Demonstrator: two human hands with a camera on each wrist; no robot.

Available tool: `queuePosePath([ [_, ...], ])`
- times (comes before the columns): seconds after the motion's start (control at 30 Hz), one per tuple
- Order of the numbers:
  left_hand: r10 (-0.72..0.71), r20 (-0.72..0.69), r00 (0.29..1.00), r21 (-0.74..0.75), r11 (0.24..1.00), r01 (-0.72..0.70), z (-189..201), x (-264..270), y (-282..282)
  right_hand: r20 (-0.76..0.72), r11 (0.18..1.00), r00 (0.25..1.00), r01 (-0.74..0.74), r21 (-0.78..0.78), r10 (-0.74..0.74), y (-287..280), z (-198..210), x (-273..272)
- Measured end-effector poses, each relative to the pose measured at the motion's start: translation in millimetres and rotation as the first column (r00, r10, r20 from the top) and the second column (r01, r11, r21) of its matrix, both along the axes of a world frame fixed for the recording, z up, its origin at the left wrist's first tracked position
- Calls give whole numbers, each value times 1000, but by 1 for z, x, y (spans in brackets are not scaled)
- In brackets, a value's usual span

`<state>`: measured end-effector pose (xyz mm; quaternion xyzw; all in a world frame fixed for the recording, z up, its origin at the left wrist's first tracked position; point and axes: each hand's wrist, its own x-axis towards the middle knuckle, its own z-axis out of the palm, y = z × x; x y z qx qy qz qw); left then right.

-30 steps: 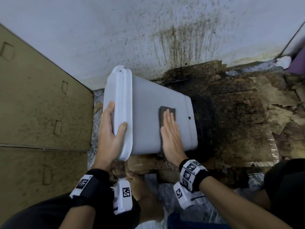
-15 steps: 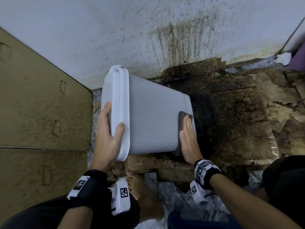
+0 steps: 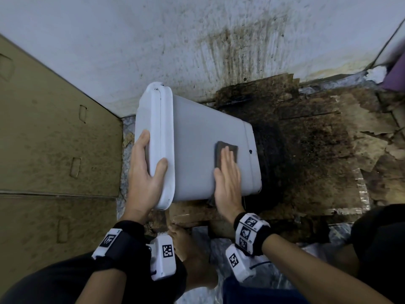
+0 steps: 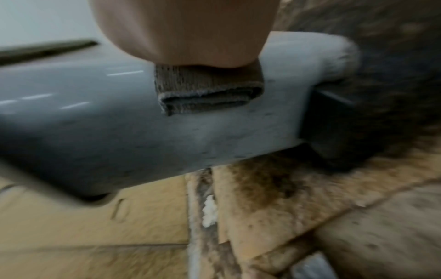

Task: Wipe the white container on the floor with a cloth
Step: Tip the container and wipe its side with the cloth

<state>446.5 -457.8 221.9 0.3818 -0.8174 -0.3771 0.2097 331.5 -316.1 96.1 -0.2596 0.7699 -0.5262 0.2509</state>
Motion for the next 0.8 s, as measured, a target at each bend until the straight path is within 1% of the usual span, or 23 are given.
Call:
queuePosePath([
  [0.1, -12, 2, 1000, -21, 1000, 12, 0, -1, -1, -113, 981, 980, -174, -79, 165, -17, 44, 20],
  [0.17, -20, 14, 1000, -25, 999, 21, -1, 0, 0, -162, 958, 955, -267, -102, 249, -20, 57, 27],
  [0.23, -24, 16, 1000, -27, 999, 25, -1, 0, 0, -242, 945, 930, -308, -107, 275, -16, 54, 24],
  [0.3, -28, 7, 1000, -32, 999, 28, 0, 0, 1, -340, 939, 899, -329, -103, 277, -8, 39, 13],
  [0.37, -19, 5, 1000, -12, 1000, 19, 0, 1, 1, -363, 945, 892, -317, -80, 269, 1, 19, 1],
  [0.47, 1, -2, 1000, 19, 1000, 0, -1, 2, 0, -261, 976, 943, -218, -12, 208, 19, -16, -15],
  [0.57, 2, -15, 1000, 11, 1000, -2, -1, 2, -2, -127, 995, 988, -80, 60, 87, 36, -47, -28],
  [0.7, 2, -11, 1000, 13, 1000, -2, -1, 1, 0, -4, 989, 998, 65, 129, -65, 41, -68, -32],
  [0.8, 4, -19, 1000, 17, 1000, -4, 0, 2, 0, 112, 963, 978, 151, 222, -179, 31, -64, -35],
])
